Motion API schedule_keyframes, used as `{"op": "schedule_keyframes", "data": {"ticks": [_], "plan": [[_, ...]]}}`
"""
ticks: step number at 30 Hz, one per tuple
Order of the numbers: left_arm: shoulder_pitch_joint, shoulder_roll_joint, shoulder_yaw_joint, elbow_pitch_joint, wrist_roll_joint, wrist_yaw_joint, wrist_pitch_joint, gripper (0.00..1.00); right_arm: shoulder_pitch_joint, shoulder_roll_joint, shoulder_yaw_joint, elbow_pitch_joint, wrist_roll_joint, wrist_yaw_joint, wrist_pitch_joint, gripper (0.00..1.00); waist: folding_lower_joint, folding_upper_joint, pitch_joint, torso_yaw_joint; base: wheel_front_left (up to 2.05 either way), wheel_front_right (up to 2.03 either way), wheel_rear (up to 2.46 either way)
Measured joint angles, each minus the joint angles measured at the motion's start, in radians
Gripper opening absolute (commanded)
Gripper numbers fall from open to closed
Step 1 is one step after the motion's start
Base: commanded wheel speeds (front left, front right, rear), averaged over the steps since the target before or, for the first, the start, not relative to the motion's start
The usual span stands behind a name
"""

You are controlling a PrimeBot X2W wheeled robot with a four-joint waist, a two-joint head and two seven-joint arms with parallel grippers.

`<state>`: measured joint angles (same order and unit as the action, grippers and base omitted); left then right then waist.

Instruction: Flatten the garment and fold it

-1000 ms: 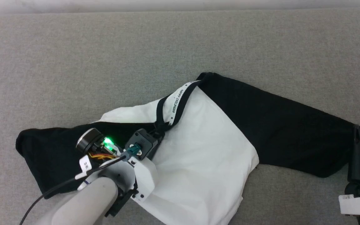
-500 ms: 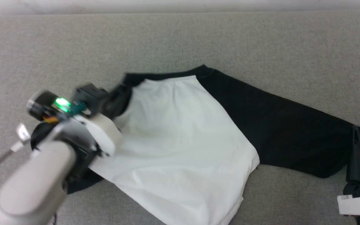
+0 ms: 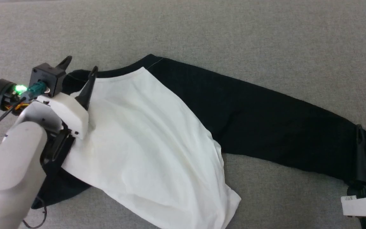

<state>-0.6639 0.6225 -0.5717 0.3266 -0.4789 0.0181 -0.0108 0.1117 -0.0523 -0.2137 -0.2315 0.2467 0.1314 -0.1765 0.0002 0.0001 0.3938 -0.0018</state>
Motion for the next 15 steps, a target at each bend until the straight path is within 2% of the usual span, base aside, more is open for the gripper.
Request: {"op": "schedule_keyframes", "data": {"ticks": [3, 7, 11, 15], "plan": [[0.000, -0.027, 0.021, -0.003, -0.024, 0.004, -0.053, 1.00, 0.000, 0.000, 0.004, 0.005, -0.001, 0.000, 0.000, 1.00, 0.0000, 0.0000, -0.006, 0.003, 0.00, 0.00, 0.00], [0.008, -0.050, 0.079, -0.089, -0.060, 0.048, -0.147, 1.00, 0.001, 0.000, 0.003, 0.008, -0.003, 0.000, 0.006, 1.00, 0.0000, 0.0000, -0.032, 0.013, 0.00, 0.00, 0.00], [0.073, -0.047, 0.144, -0.233, -0.072, 0.120, -0.206, 1.00, 0.009, 0.000, 0.007, 0.013, -0.004, 0.000, 0.011, 1.00, -0.0003, 0.0000, -0.076, 0.030, 0.00, 0.00, 0.00], [0.205, -0.042, 0.204, -0.402, -0.074, 0.201, -0.235, 1.00, 0.026, 0.000, 0.015, 0.021, -0.002, 0.000, 0.017, 1.00, -0.0003, 0.0000, -0.126, 0.043, 0.00, 0.00, 0.00]]}}
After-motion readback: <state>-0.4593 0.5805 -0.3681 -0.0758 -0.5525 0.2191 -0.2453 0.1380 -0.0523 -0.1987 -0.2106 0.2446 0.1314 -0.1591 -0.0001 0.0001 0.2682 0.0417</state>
